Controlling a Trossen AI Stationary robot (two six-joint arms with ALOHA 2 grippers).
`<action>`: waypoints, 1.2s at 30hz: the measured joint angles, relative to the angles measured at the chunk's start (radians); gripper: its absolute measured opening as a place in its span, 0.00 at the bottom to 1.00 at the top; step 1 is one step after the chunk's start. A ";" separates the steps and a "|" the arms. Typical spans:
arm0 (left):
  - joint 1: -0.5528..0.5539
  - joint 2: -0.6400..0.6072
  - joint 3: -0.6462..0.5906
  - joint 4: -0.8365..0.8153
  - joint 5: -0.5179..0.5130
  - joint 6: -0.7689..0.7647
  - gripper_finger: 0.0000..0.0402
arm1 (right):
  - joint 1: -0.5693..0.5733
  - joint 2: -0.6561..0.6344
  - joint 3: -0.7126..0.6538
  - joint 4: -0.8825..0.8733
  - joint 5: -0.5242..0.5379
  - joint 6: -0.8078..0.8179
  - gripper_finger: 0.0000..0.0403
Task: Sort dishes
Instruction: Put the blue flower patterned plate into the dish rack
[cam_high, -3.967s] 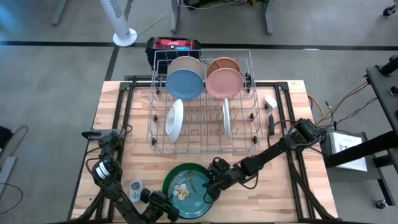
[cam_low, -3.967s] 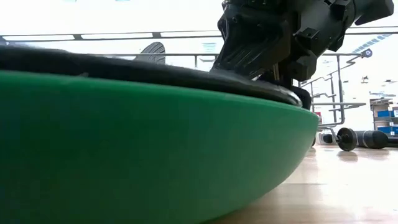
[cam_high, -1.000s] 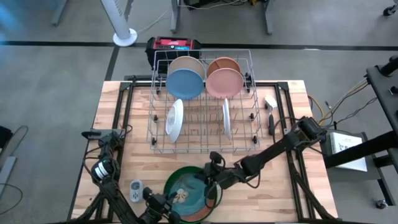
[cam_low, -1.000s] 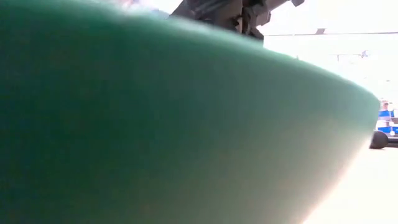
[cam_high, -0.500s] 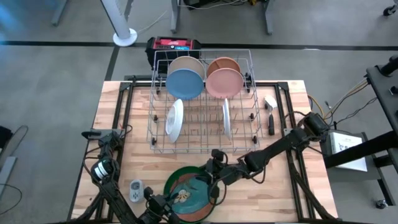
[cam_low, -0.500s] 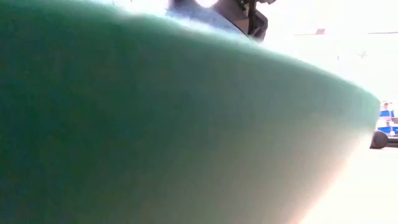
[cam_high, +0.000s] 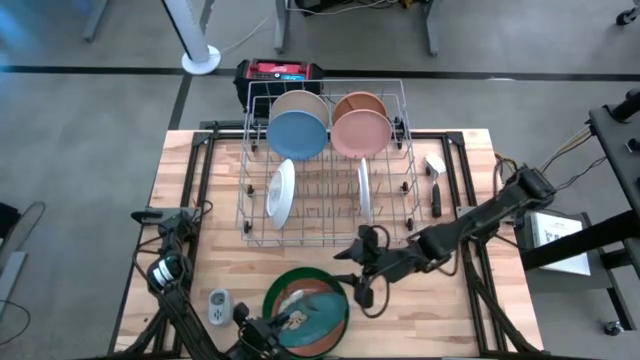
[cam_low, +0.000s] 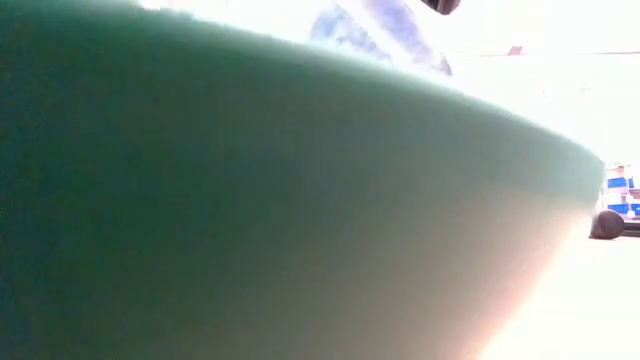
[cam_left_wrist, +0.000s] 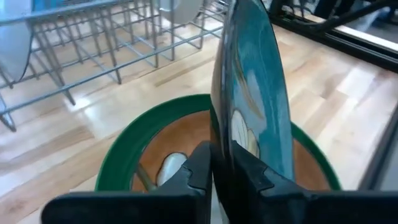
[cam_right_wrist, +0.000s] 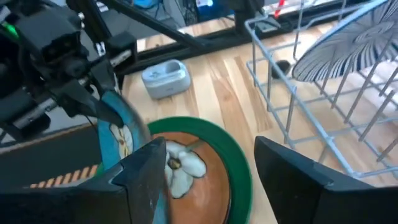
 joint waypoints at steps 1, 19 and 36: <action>0.003 0.000 0.022 0.001 0.002 0.033 0.04 | 0.003 -0.018 0.000 -0.018 0.001 0.000 0.59; 0.062 -0.004 0.178 -0.001 -0.014 0.352 0.02 | 0.083 -0.094 -0.005 -0.076 -0.153 -0.298 0.57; 0.097 -0.014 0.320 0.001 -0.120 0.622 0.02 | 0.093 0.006 0.314 -0.493 -0.247 -0.344 0.59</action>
